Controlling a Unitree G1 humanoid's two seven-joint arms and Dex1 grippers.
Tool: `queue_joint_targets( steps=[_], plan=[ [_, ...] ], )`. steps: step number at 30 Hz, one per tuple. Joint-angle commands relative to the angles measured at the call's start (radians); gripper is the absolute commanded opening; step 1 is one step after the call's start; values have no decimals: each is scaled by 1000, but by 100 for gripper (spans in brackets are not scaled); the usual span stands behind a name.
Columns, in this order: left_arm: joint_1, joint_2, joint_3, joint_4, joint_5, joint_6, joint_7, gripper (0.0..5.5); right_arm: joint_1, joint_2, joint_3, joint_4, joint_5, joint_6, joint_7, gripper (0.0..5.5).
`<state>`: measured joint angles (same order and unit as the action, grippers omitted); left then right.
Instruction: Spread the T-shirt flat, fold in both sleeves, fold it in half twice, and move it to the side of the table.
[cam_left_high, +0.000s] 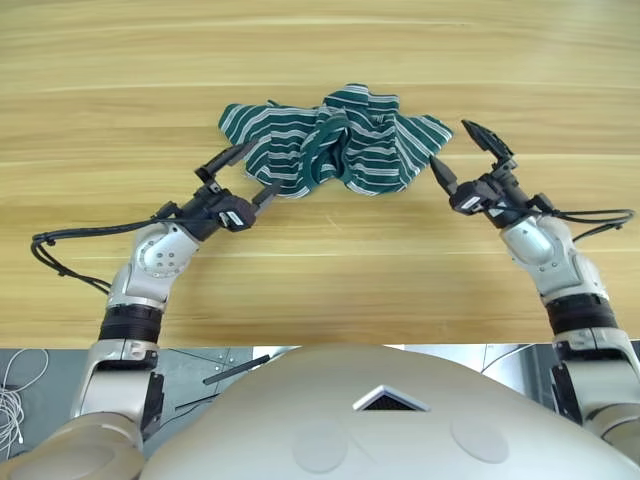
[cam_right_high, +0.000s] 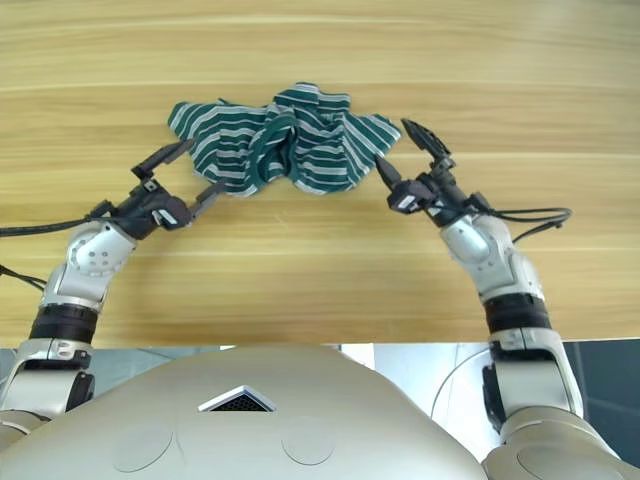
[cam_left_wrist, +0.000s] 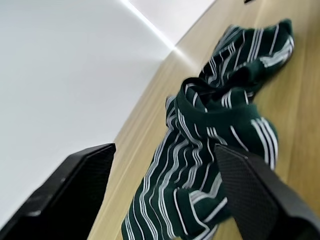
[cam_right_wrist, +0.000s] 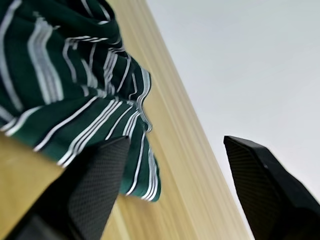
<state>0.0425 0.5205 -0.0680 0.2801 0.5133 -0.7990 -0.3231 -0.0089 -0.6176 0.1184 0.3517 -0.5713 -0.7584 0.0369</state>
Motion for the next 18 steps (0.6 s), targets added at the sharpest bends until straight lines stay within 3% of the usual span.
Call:
queue_joint_targets(
  steps=[1,6,18],
  plan=[
    [-11,32,-24,-95,252,153,115,370,42,-41,3,-111,-59,82,38,346],
    [-18,78,-75,-168,447,278,211,370,71,-44,48,-146,-104,131,56,346],
    [158,159,-64,-384,137,201,126,370,72,-56,72,-102,-132,165,25,346]
  ],
)
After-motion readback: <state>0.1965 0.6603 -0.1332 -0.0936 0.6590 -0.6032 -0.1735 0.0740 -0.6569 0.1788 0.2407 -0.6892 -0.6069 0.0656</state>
